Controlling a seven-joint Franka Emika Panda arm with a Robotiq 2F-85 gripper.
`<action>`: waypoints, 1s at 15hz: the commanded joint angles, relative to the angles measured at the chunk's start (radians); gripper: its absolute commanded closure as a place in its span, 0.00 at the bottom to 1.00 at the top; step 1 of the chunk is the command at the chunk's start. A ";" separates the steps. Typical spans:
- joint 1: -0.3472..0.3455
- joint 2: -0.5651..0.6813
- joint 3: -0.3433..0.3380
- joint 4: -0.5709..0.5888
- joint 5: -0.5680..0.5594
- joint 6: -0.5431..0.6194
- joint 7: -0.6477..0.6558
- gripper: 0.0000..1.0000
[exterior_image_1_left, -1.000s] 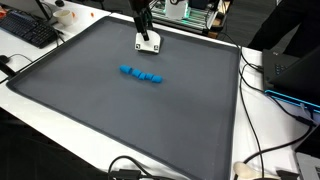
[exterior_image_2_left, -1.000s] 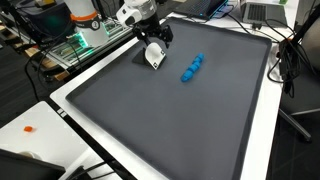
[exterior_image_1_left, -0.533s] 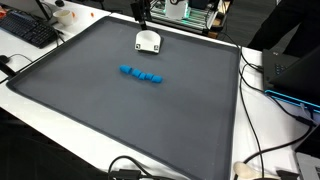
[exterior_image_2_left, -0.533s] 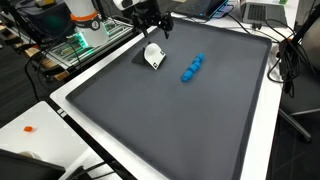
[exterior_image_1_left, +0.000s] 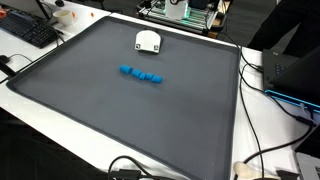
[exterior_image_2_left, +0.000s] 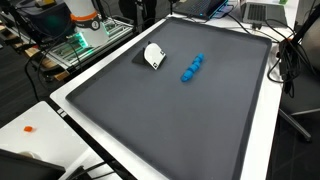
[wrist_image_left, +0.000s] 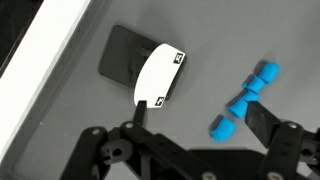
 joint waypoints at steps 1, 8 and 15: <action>0.017 -0.013 0.030 0.051 -0.066 -0.085 -0.103 0.00; 0.045 -0.037 0.065 0.061 -0.124 -0.051 -0.387 0.00; 0.045 -0.024 0.066 0.077 -0.107 -0.045 -0.473 0.00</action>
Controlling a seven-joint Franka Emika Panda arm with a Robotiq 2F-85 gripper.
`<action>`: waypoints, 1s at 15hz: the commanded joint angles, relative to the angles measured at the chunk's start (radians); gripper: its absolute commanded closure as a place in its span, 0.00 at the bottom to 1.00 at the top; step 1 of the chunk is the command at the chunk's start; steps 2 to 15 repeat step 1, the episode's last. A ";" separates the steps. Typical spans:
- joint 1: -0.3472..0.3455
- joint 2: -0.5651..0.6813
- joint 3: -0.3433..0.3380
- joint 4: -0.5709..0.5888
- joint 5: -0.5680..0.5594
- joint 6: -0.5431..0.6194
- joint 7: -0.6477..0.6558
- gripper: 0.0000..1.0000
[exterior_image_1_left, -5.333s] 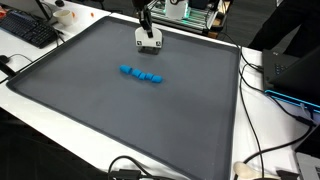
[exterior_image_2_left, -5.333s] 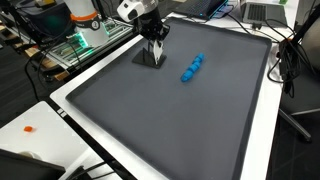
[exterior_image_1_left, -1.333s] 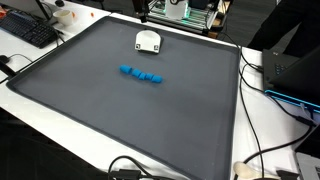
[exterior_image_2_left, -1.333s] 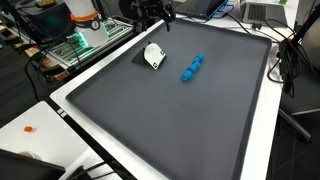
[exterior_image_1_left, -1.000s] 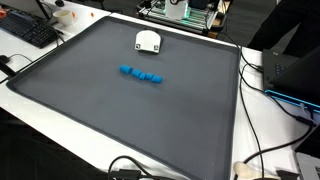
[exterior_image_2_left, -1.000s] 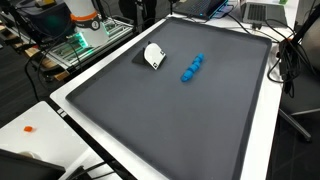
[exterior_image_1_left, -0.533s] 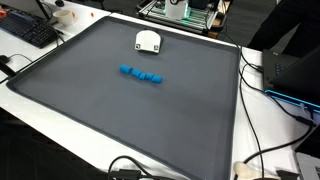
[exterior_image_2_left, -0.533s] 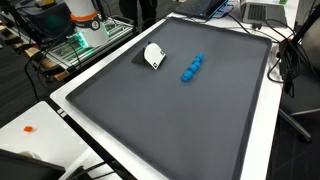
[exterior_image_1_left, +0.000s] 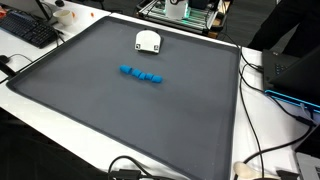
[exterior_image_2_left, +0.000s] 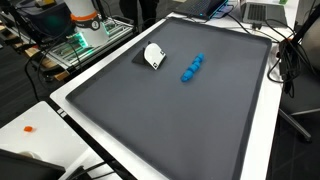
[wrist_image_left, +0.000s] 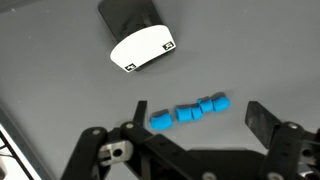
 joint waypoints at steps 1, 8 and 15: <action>-0.001 0.000 0.001 0.001 0.000 -0.002 -0.001 0.00; -0.001 0.000 0.001 0.001 0.000 -0.002 -0.001 0.00; -0.001 0.000 0.001 0.001 0.000 -0.002 -0.001 0.00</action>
